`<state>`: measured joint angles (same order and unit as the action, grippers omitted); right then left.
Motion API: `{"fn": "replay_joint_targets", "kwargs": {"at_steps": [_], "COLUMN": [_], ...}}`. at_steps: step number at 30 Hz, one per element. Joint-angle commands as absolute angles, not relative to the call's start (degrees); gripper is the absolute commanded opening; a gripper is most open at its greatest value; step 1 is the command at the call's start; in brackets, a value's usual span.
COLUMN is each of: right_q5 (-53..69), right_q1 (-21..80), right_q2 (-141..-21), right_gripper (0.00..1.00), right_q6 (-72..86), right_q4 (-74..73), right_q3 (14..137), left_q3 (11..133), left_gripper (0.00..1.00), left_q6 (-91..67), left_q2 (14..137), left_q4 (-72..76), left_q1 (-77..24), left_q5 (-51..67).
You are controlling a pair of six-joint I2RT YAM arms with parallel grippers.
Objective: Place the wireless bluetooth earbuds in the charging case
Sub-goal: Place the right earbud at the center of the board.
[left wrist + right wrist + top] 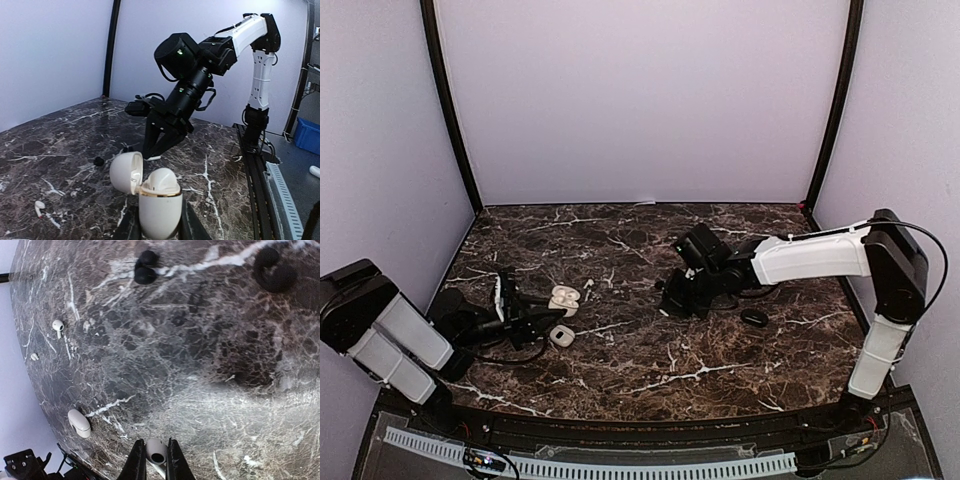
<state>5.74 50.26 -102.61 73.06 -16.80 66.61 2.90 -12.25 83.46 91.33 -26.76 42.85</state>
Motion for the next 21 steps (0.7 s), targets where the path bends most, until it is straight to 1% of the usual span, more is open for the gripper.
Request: {"fn": "replay_joint_targets", "kwargs": {"at_steps": [1, 6, 10, 14, 18, 21], "right_q5": [6.33, 7.11, 6.39, 7.65, 12.03, 17.70], "right_q1": [49.70, 49.78, 49.81, 49.73, 49.66, 49.64], "right_q2": [-101.69, -100.47, -95.47, -85.65, -78.87, -75.69], "right_gripper": [0.00, 0.00, 0.00, 0.00, 0.01, 0.01], "right_q6": [77.23, 70.16, 61.60, 52.40, 45.33, 39.66], "right_q4": [-15.39, -8.75, -0.77, 12.10, 20.72, 24.81], "right_q3": [63.42, 60.29, 54.31, 43.30, 36.83, 34.63], "left_q3": [4.93, 5.09, 4.02, 3.18, 5.38, 5.10], "left_gripper": [0.00, 0.00, 0.00, 0.01, 0.01, 0.01], "left_q6": [-12.25, -12.71, -11.51, -8.42, -5.65, -5.10], "left_q2": [86.40, 89.45, 89.42, 84.43, 82.07, 83.67], "left_q4": [99.19, 102.56, 104.82, 99.68, 90.22, 93.42], "left_q1": [-29.30, -30.07, -30.15, -30.15, -30.20, -30.55], "left_q5": [50.55, 51.70, 51.26, 48.57, 51.70, 53.66]}}
